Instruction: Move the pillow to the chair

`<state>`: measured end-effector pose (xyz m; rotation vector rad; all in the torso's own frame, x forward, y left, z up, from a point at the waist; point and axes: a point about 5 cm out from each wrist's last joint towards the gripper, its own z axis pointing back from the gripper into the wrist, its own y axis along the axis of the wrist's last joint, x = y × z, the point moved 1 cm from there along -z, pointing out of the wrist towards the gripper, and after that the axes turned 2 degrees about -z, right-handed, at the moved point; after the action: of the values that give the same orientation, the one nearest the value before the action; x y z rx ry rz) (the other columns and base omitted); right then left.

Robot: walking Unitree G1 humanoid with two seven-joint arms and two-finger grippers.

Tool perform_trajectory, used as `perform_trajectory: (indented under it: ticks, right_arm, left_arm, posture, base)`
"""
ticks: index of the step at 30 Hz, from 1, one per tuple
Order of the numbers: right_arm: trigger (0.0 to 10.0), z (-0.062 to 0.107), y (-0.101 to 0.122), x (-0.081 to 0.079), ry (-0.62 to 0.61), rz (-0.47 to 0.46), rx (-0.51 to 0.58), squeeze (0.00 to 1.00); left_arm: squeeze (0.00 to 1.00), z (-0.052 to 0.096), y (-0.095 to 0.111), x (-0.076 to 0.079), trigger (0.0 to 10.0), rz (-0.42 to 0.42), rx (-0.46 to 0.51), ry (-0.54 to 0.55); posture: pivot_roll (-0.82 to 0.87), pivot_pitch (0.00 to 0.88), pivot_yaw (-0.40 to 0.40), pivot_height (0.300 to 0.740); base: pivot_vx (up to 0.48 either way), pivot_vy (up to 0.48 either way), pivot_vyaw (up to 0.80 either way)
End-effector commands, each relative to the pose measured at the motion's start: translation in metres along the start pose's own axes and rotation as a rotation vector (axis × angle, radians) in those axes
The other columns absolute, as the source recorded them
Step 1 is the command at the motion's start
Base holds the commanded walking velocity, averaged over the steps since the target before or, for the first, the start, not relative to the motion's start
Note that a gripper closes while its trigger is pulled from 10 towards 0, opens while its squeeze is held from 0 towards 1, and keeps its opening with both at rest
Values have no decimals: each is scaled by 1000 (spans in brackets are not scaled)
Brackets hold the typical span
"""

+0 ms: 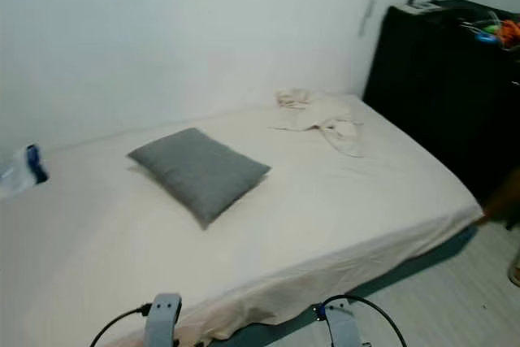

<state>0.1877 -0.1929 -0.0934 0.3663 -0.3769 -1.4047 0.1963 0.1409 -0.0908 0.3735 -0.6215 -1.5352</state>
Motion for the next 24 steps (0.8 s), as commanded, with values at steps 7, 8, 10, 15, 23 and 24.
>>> perform_trajectory:
  ticks: [7, 8, 10, 15, 23, 24]
  right_arm:
    - [10000, 0, -2, 1, 0, -10, 5, 0]
    - [10000, 0, -3, 0, 3, -5, -2, 0]
    - [10000, 0, -4, 0, 4, -2, -5, 0]
    - [10000, 0, -5, 0, 6, 5, -11, 0]
    - [10000, 1, -7, 0, 5, -5, -13, 0]
    - [10000, 1, -7, 0, 4, -6, -12, 0]
  left_arm:
    - [0, 0, -3, 4, 10000, -32, -15, -5]
    - [0, -1, -3, 6, 10000, -41, -15, -9]
    - [0, -1, -2, 6, 10000, -44, -15, -10]
    - [0, -2, 0, 8, 10000, -49, -13, -14]
    - [0, -2, 3, 8, 10000, -58, -8, -19]
    - [0, -2, 4, 8, 10000, -63, -7, -24]
  posture:
    - [-61, 0, 21, 740]
    - [-62, 0, 21, 740]
    - [-63, 0, 21, 740]
    - [-66, 0, 24, 740]
    - [-71, 0, 31, 740]
    - [-73, 0, 32, 740]
  base:
    - [0, 0, -297]
    - [0, -379, 0]
    - [0, -480, 0]
    - [0, -480, 0]
    - [0, -480, 0]
    - [0, -341, 0]
